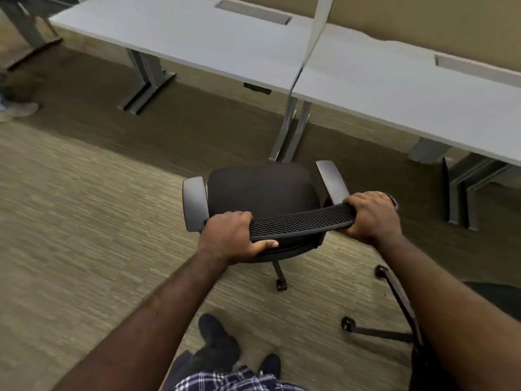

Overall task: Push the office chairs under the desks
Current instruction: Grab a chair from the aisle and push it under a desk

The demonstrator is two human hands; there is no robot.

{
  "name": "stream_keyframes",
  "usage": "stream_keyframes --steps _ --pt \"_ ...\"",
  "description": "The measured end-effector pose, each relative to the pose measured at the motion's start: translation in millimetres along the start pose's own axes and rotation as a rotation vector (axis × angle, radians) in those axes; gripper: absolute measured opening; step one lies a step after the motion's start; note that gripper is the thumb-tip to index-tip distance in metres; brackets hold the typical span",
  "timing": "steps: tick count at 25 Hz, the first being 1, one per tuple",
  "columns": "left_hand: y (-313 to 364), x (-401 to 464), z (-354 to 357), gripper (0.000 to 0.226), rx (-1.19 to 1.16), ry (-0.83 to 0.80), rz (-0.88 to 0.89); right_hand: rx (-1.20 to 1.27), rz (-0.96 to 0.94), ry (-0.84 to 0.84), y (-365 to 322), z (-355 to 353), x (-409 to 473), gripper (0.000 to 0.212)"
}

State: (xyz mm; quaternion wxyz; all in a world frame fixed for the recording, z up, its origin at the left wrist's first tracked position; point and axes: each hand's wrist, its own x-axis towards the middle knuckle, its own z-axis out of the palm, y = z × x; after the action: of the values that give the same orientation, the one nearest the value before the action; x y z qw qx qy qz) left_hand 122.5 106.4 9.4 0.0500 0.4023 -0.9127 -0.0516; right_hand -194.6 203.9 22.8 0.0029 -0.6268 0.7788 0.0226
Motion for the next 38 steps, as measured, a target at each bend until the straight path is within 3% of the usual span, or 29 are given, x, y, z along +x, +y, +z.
stream_keyframes --steps 7,16,28,38 --pt "-83.8 71.1 -8.2 0.086 0.021 -0.020 -0.031 -0.027 -0.024 -0.012 -34.9 -1.4 111.5 0.052" --pt "-206.2 157.1 -19.4 0.087 0.046 -0.026 -0.093 -0.028 -0.082 -0.002 -102.6 -12.5 261.4 0.077" --pt "-356.4 256.9 -38.4 0.088 0.037 -0.020 -0.254 -0.071 -0.254 -0.009 -180.4 -11.1 469.3 0.078" --pt "-537.7 317.2 -56.3 0.093 0.009 0.001 -0.220 -0.024 -0.196 0.084 -305.6 -12.8 593.8 0.079"
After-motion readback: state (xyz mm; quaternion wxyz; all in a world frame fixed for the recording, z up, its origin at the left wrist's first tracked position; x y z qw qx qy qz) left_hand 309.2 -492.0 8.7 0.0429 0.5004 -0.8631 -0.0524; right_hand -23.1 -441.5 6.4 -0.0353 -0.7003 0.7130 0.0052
